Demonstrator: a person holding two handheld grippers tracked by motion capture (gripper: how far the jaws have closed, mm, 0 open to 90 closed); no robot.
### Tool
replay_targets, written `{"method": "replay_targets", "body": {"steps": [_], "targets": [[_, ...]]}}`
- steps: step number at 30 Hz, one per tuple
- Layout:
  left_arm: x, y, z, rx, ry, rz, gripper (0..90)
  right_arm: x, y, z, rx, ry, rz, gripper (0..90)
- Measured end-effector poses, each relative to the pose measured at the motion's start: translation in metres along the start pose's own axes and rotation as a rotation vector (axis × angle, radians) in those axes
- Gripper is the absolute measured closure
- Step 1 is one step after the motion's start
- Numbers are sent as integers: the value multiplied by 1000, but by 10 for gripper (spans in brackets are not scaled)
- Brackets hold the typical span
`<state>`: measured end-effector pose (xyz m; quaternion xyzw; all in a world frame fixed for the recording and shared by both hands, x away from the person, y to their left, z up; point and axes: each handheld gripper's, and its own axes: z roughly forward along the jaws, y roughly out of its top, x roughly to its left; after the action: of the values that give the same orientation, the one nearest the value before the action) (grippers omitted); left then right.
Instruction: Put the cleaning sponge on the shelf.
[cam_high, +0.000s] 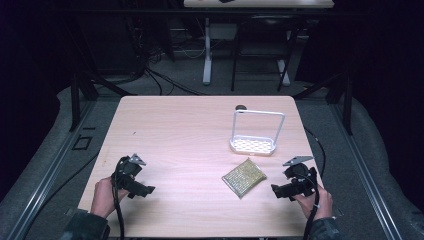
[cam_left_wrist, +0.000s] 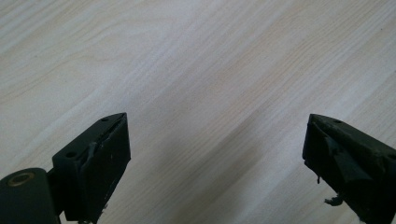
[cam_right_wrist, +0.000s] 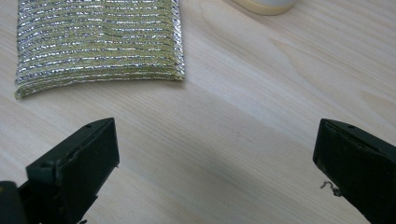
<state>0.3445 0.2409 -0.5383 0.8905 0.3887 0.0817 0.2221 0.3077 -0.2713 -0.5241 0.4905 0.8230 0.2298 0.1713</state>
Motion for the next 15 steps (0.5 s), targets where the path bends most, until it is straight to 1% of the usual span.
{"method": "replay_targets", "body": {"steps": [2,3,4,5,6,7,8,9,10,11,12,13,14,15], "targets": [[0,0,0,-1,-2,0,71,0,1,2,-1,27,9,0],[0,0,0,-6,-8,-3,71,0,1,2,-1,27,9,0],[1,0,-1,-24,-22,-13,45,0,3,3,12,39,-3,0],[1,0,-2,-34,-23,-18,31,1,4,2,17,31,-3,6],[2,0,-3,-37,-31,-22,24,3,5,2,9,30,-9,23],[2,0,-3,-44,-30,-30,22,4,6,1,7,36,-23,38],[2,0,-3,-44,-30,-30,18,4,6,1,7,36,-23,38],[2,0,-3,-44,-27,-33,15,7,7,1,5,21,-44,59],[2,0,-3,-44,-27,-33,11,9,8,1,0,17,-53,107],[2,0,-2,-46,-31,-34,11,9,8,1,0,17,-53,107],[2,0,-2,-45,-31,-33,10,11,9,0,7,6,-62,159],[2,0,-3,-46,-33,-32,9,13,10,2,11,4,-74,139],[2,-1,-2,-47,-33,-34,8,15,11,3,12,-2,-84,161],[2,-1,-2,-47,-33,-34,5,15,11,3,12,-2,-84,161]]}}
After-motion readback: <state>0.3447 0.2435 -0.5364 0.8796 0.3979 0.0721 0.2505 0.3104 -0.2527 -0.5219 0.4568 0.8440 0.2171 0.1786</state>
